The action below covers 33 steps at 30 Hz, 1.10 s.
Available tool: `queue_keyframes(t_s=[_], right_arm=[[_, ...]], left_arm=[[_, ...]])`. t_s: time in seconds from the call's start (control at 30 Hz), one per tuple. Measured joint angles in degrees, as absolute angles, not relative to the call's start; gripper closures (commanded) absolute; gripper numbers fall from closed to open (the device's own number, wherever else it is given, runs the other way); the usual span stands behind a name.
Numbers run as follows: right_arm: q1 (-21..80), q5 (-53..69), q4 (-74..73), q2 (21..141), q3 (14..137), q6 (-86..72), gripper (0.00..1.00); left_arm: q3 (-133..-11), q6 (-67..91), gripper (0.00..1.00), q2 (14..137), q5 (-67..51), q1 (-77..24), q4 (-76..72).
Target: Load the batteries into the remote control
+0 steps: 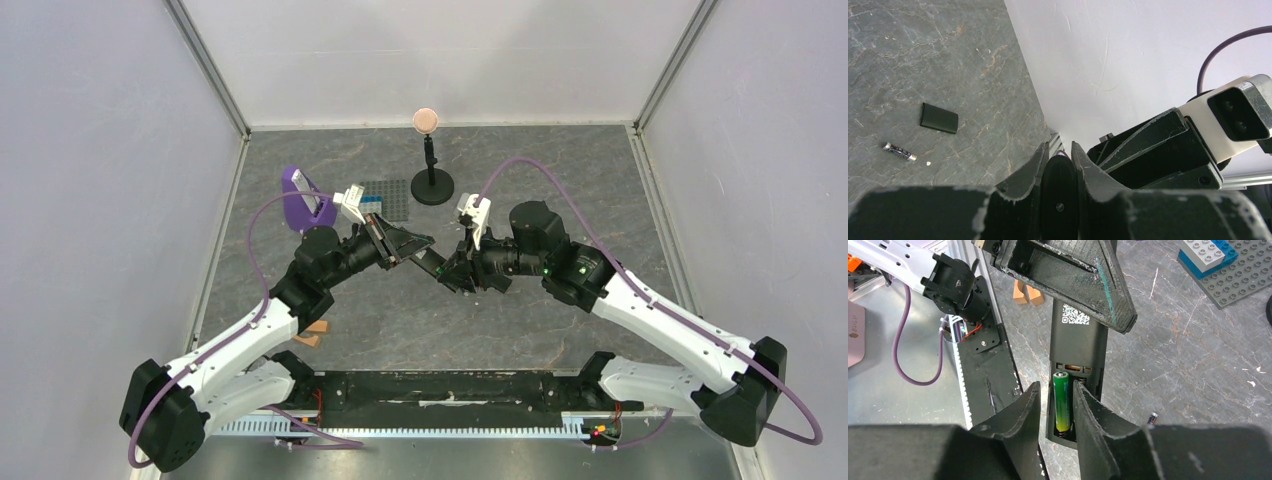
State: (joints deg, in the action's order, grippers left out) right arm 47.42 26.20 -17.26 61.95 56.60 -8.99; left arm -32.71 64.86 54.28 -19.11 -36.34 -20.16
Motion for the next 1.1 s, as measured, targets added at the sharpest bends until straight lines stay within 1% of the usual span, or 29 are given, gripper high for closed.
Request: queue_keyframes(t_s=[0.13,0.2,0.33,0.37,0.43,0.53,0.63,0.77,0.9,1.1], right_arm=[[47.42,26.02,-17.26,61.71,56.60,-9.78,0.60],[47.42,25.87,-17.26,61.56,56.60,-10.24,0.60],[47.48,24.84,-17.26,60.66,56.62,-11.27,0.54],[47.51,24.38,-17.26,60.34,56.62,-11.60,0.52],[47.53,23.31,-17.23,59.66,56.66,-12.51,0.44],[47.42,21.47,-16.93,58.76,56.66,-14.94,0.27],[47.42,20.08,-15.57,57.56,56.66,-18.33,0.13],[47.42,16.47,-12.36,54.50,55.48,-25.65,0.02],[47.42,11.51,-9.82,50.96,50.74,-36.01,0.02],[47.42,7.68,-6.07,48.88,41.80,-49.54,0.02]], left_arm=[[-32.71,64.86,0.98,54.28,-19.14,-36.34,-20.36],[-32.71,64.84,0.98,54.30,-19.14,-36.34,-20.36],[-32.71,64.77,0.98,54.28,-19.14,-36.34,-20.34],[-32.71,64.66,0.98,54.28,-19.14,-36.34,-20.34],[-32.71,64.47,0.98,54.28,-19.38,-36.34,-20.34],[-32.71,64.03,0.98,54.28,-19.57,-36.34,-20.34],[-32.71,63.35,0.98,54.28,-19.55,-36.34,-20.49],[-32.71,62.92,0.98,54.24,-19.53,-36.34,-21.34],[-32.71,62.87,0.98,54.17,-19.49,-36.34,-21.76],[-32.69,62.89,0.98,54.06,-19.35,-36.34,-23.44]])
